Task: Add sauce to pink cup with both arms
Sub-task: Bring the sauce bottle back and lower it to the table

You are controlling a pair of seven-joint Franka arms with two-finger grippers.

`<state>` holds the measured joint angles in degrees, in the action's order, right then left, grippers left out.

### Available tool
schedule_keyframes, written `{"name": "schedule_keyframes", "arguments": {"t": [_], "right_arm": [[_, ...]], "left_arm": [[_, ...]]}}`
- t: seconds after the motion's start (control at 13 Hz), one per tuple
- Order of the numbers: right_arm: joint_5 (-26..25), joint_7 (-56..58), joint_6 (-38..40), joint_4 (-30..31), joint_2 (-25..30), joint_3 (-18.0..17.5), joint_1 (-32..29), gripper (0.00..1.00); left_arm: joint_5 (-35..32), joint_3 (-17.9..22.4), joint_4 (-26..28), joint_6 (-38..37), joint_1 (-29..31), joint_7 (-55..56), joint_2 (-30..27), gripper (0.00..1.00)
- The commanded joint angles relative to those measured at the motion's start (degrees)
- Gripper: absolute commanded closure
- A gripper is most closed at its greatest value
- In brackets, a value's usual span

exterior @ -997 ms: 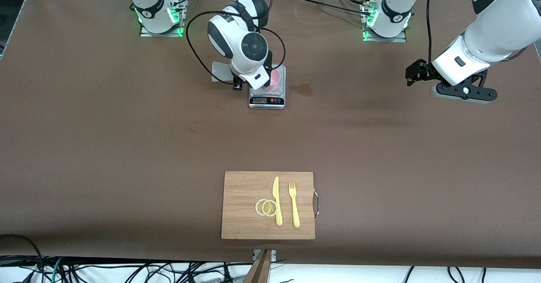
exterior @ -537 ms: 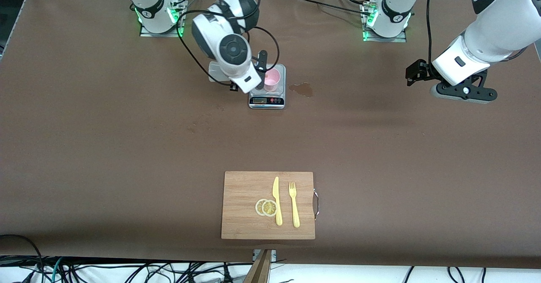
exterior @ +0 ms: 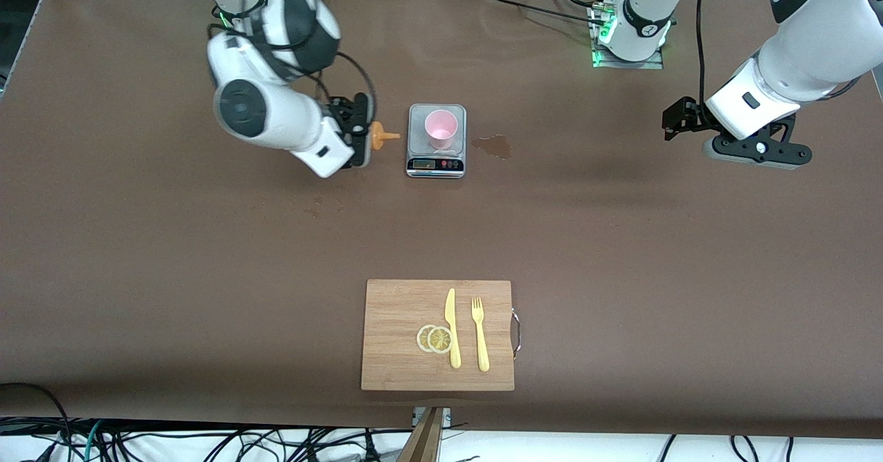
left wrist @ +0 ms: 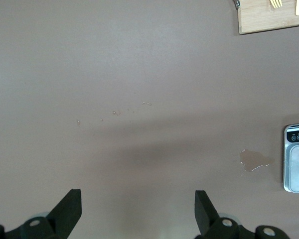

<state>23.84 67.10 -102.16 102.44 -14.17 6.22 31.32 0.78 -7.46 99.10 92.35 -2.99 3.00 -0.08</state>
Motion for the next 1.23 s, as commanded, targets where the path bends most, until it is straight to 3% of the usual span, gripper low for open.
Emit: {"name": "schedule_keyframes", "arguments": {"t": [0.0, 0.15, 0.31, 0.54, 0.92, 1.15], "right_arm": [[7.9, 10.7, 1.9, 0.5, 1.3, 1.0, -6.6, 0.88], [13.3, 19.3, 2.9, 0.3, 0.5, 2.8, -10.5, 0.88], [20.0, 27.2, 5.6, 0.0, -0.9, 8.3, -11.0, 0.88], [28.6, 39.5, 10.6, -0.1, -5.0, 13.4, -13.9, 0.88], [39.7, 66.5, 21.0, -0.1, -17.0, 17.8, -20.2, 0.88], [42.2, 80.5, 27.3, -0.1, -23.5, 18.3, -22.8, 0.88]], "left_arm": [[1.3, 0.3, 0.0, -0.5, 0.2, -1.3, -0.5, 0.0], [1.3, 0.3, 0.0, -0.4, 0.3, -1.3, -0.6, 0.0], [1.3, 0.3, 0.0, -0.4, 0.3, -1.3, -0.5, 0.0], [1.9, 0.3, 0.0, -0.4, 0.3, -1.3, -0.5, 0.0], [1.9, 0.3, 0.0, -0.4, 0.4, -1.3, -0.5, 0.0], [1.9, 0.3, 0.0, -0.5, 0.4, -1.3, -0.5, 0.0]]}}
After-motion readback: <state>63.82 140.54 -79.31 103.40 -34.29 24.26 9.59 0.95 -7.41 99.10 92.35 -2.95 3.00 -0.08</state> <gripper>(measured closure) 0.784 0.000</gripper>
